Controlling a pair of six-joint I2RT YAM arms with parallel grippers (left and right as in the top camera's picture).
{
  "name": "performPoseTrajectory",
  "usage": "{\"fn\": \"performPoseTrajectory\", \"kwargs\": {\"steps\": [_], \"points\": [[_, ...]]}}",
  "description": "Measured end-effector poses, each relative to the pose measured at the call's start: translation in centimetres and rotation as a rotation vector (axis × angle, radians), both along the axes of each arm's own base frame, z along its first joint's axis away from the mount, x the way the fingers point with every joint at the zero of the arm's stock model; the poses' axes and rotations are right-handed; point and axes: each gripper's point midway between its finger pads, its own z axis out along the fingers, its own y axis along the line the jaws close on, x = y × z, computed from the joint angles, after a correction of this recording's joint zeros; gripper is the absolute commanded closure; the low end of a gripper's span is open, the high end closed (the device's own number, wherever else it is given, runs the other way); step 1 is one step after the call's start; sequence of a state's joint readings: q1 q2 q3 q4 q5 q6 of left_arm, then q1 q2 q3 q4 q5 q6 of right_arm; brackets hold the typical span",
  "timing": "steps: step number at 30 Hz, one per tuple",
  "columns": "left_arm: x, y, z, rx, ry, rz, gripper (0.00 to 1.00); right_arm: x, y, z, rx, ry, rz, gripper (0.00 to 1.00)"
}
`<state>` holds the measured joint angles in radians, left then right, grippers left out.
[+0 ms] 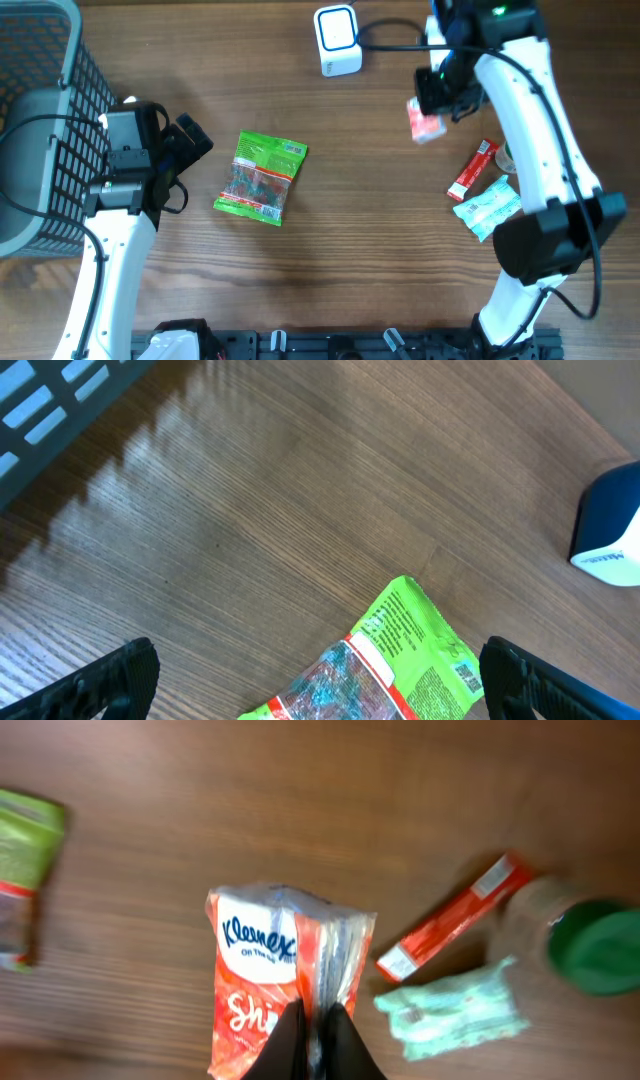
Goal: Scan the item barcode
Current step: 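Carry the tissue pack right and drop it beside the stick pack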
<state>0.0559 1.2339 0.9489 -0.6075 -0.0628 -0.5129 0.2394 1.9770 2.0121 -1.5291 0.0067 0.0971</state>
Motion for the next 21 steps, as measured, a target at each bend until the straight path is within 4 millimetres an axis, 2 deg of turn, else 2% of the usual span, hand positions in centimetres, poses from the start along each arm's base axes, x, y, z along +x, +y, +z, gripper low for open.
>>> {"fn": "performPoseTrajectory", "kwargs": {"steps": [1, 2, 4, 6, 7, 8, 9, 11, 12, 17, 21], "points": [[0.0, 0.0, 0.0, 0.000, 0.000, 0.000, 0.00, -0.2, -0.1, -0.9, -0.005, 0.021, -0.008, 0.96], [0.0, 0.0, 0.0, 0.000, 0.000, 0.000, 0.00, -1.4, -0.8, -4.0, -0.025, 0.105, -0.034, 0.96], [0.0, 0.0, 0.0, 0.000, 0.000, 0.000, 0.00, -1.7, -1.2, -6.3, -0.040, 0.124, -0.065, 0.96], [0.0, 0.0, 0.0, 0.000, 0.000, 0.000, 0.00, -2.9, -2.2, -8.8, -0.078, 0.171, -0.101, 0.96], [0.0, 0.0, 0.0, 0.000, 0.000, 0.000, 0.00, -4.3, -3.2, -10.8, -0.119, 0.217, -0.129, 0.96], [0.0, 0.0, 0.0, 0.000, 0.000, 0.000, 0.00, -5.0, -3.8, -11.6, -0.139, 0.238, -0.145, 0.96], [0.0, 0.0, 0.0, 0.000, 0.000, 0.000, 0.00, -5.4, -4.4, -12.3, -0.154, 0.251, -0.159, 0.87], [0.0, 0.0, 0.0, 0.000, 0.000, 0.000, 0.00, -5.2, -5.2, -13.4, -0.166, 0.230, -0.182, 0.48], [0.0, 0.0, 0.0, 0.000, -0.001, 0.000, 0.00, -5.1, -5.6, -13.9, -0.171, 0.225, -0.195, 0.41], [0.0, 0.0, 0.0, 0.000, 0.000, 0.000, 0.00, -4.2, -6.5, -14.3, -0.177, 0.186, -0.210, 0.41], [0.0, 0.0, 0.0, 0.000, 0.000, 0.000, 0.00, -3.7, -6.3, -13.0, -0.169, 0.182, -0.208, 0.38]]}}
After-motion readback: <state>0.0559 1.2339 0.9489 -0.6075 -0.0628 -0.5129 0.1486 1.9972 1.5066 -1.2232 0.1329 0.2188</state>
